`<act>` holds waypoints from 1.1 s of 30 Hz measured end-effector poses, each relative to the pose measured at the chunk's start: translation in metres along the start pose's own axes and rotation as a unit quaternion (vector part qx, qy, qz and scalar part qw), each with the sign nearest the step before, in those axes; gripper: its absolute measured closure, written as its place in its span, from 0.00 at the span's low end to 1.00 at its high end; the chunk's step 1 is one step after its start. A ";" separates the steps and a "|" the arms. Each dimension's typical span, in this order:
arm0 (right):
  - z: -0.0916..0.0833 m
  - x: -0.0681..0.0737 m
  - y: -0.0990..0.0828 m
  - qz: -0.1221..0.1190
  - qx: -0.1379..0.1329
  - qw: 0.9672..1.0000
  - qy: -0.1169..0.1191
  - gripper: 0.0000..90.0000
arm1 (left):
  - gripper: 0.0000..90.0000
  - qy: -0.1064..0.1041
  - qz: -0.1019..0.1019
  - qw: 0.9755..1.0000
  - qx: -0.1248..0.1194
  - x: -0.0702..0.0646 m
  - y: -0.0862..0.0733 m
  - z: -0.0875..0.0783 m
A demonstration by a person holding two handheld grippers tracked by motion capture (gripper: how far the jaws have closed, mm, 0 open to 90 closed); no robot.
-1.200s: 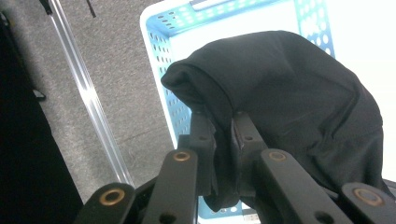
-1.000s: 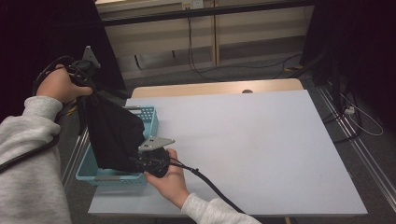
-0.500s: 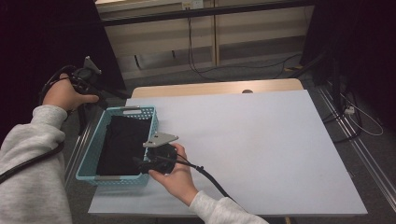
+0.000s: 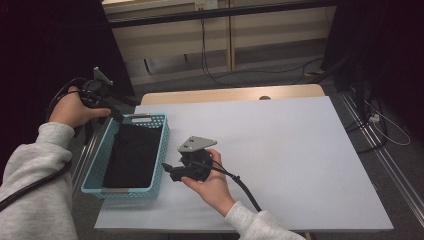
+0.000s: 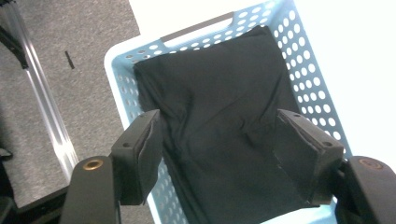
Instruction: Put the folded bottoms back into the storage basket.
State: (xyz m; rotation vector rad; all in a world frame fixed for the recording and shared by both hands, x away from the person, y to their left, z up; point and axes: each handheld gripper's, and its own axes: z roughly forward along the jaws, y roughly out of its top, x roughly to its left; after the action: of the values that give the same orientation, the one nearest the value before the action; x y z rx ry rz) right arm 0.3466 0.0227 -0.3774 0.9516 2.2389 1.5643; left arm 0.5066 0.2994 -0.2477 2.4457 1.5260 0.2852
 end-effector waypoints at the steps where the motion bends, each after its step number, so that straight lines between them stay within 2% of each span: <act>1: -0.002 -0.002 -0.001 -0.001 -0.001 1.000 -0.003 0.33 | 0.36 -0.002 0.003 1.000 0.000 -0.001 0.000 0.000; 5: -0.010 -0.010 -0.004 -0.004 0.001 1.000 -0.005 0.32 | 0.36 -0.010 0.006 1.000 -0.012 -0.006 0.000 -0.001; 10: -0.019 -0.017 -0.009 -0.002 0.004 1.000 -0.010 0.30 | 0.34 -0.019 0.014 1.000 -0.013 -0.013 -0.002 0.001; 16: -0.025 -0.022 -0.015 -0.002 0.010 1.000 -0.014 0.30 | 0.33 -0.022 0.029 0.999 -0.018 -0.022 -0.001 0.004; 22: -0.033 -0.028 -0.019 0.006 0.006 1.000 -0.019 0.30 | 0.32 -0.027 0.034 0.999 -0.021 -0.034 -0.001 0.006; 24: -0.036 -0.029 -0.021 0.005 0.006 1.000 -0.022 0.30 | 0.32 -0.030 0.041 0.998 -0.023 -0.038 0.000 0.005; 33: -0.043 -0.033 -0.026 0.007 0.005 1.000 -0.027 0.29 | 0.30 -0.050 0.049 0.997 -0.030 -0.053 -0.001 0.004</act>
State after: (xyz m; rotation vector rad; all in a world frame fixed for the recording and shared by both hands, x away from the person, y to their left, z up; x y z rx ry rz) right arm 0.3386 -0.0356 -0.3892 1.0023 2.2102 1.5155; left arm 0.4836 0.2515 -0.2536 2.4516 1.3412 0.2204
